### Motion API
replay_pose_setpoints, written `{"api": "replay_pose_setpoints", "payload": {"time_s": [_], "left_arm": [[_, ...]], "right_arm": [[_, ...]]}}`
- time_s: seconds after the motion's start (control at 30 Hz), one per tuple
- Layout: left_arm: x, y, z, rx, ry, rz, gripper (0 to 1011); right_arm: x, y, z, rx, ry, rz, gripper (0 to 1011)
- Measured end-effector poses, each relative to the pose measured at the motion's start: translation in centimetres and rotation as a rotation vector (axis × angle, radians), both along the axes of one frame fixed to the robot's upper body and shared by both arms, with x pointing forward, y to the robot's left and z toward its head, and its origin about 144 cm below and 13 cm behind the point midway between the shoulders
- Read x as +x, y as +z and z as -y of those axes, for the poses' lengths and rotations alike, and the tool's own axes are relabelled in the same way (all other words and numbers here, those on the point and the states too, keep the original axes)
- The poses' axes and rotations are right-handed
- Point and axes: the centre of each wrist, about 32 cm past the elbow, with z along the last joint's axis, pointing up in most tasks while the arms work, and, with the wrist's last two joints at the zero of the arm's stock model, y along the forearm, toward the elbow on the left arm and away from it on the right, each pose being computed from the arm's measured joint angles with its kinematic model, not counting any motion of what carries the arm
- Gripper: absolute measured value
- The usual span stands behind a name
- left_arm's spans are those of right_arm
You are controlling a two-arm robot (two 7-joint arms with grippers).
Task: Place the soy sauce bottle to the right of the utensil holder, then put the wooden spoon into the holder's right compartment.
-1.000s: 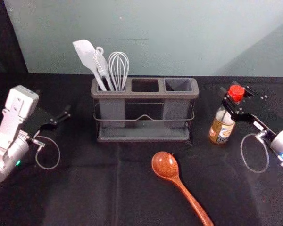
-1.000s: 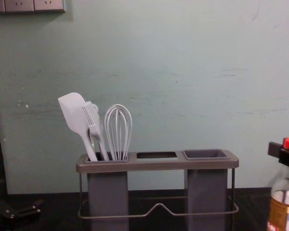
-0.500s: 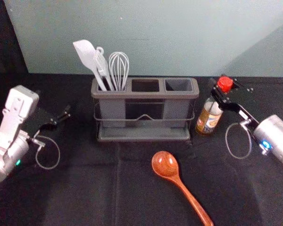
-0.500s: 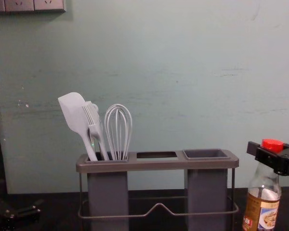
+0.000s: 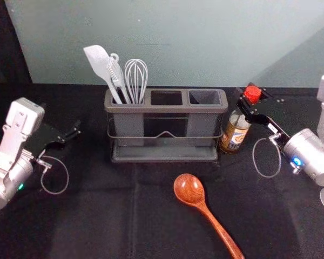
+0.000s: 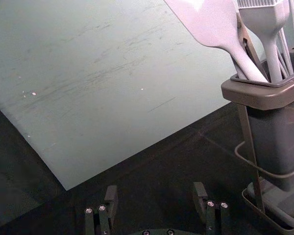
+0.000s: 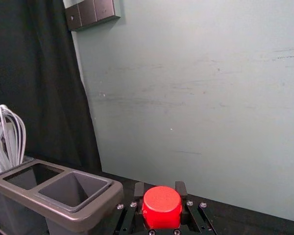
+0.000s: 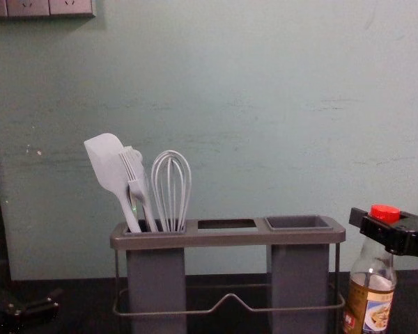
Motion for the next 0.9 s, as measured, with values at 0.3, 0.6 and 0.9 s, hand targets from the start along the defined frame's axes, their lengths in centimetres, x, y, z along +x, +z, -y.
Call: {"api": "replay_pose_setpoints", "payload": {"time_s": [0.3,0.6,0.9], "left_arm": [[0.0,0.0,0.0,0.000,0.000,0.000,1005],[0.0,0.0,0.0,0.000,0.000,0.000,1005],[0.0,0.0,0.0,0.000,0.000,0.000,1005]], "right_arm": [[0.1,0.5,-0.2,0.018,0.007,0.015,536],[-0.5,2.0,0.2,0.011,0.004,0.056,789],[-1.7,3.7,0.7,0.005,0.006,0.092,1002]]}}
